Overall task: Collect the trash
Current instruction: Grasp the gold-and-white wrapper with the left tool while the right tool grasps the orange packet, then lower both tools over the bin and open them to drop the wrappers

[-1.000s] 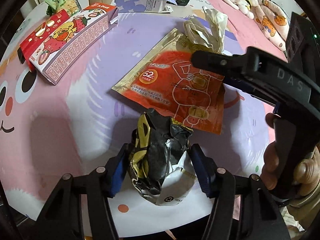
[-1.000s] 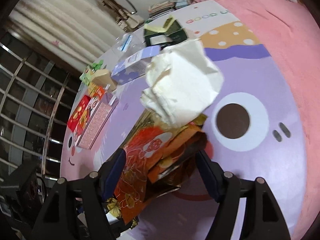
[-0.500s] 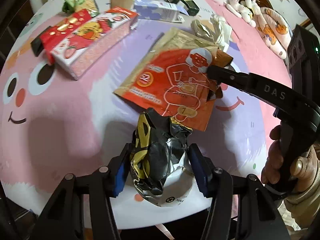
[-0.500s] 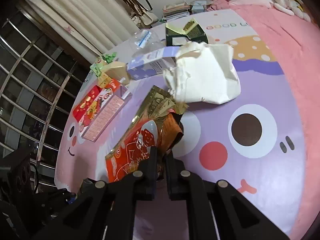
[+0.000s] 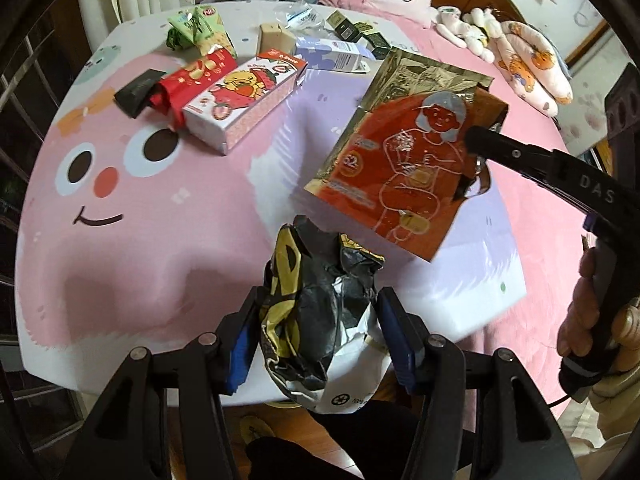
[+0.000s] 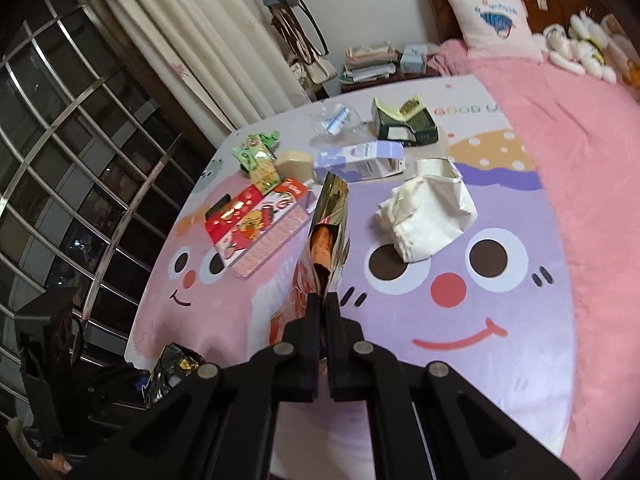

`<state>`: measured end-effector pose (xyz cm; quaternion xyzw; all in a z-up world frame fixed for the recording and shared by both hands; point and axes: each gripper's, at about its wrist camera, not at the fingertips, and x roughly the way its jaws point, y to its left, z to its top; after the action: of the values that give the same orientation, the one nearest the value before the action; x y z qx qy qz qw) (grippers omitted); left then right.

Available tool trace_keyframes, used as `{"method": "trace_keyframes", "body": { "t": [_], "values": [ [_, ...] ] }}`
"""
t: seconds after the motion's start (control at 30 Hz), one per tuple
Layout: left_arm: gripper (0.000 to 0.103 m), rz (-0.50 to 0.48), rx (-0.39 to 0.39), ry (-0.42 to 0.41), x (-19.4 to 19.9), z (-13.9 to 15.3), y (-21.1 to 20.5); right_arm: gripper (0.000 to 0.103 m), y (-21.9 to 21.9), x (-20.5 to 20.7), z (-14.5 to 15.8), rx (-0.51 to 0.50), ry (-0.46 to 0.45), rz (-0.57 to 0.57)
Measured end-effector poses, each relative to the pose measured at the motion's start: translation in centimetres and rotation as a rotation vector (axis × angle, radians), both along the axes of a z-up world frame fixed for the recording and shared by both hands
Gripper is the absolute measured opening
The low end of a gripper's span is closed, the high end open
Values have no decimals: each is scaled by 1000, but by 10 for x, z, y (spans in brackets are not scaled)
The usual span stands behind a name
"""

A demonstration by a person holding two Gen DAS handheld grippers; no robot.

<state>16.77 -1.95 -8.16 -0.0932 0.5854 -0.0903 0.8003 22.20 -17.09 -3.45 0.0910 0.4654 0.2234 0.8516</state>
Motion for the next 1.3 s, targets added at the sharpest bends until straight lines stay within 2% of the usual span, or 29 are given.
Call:
{"method": "trace_keyframes", "body": {
  "t": [0.27,0.43,0.6,0.8,1.07,1.2,1.3],
  "values": [
    [55,-44,-17,-58,-50,26,35,2,18,-81,29,-21,-26,-58],
    [55,-77,-25,-91,-85,31,48,2,31,-132,27,-59,-4,-83],
    [55,-128,-28,-100,-115,20,52,2,40,-187,15,-94,17,-122],
    [55,-184,-49,-68,-148,1,52,2,48,-241,-14,-129,86,-159],
    [55,-218,-10,-41,-170,-24,39,2,48,-265,-63,-174,216,-163],
    [55,-213,12,-14,-175,-55,30,2,52,-267,-103,-194,279,-151],
    [55,-195,36,22,-173,-95,23,2,51,-261,-145,-208,331,-151]
  ]
}}
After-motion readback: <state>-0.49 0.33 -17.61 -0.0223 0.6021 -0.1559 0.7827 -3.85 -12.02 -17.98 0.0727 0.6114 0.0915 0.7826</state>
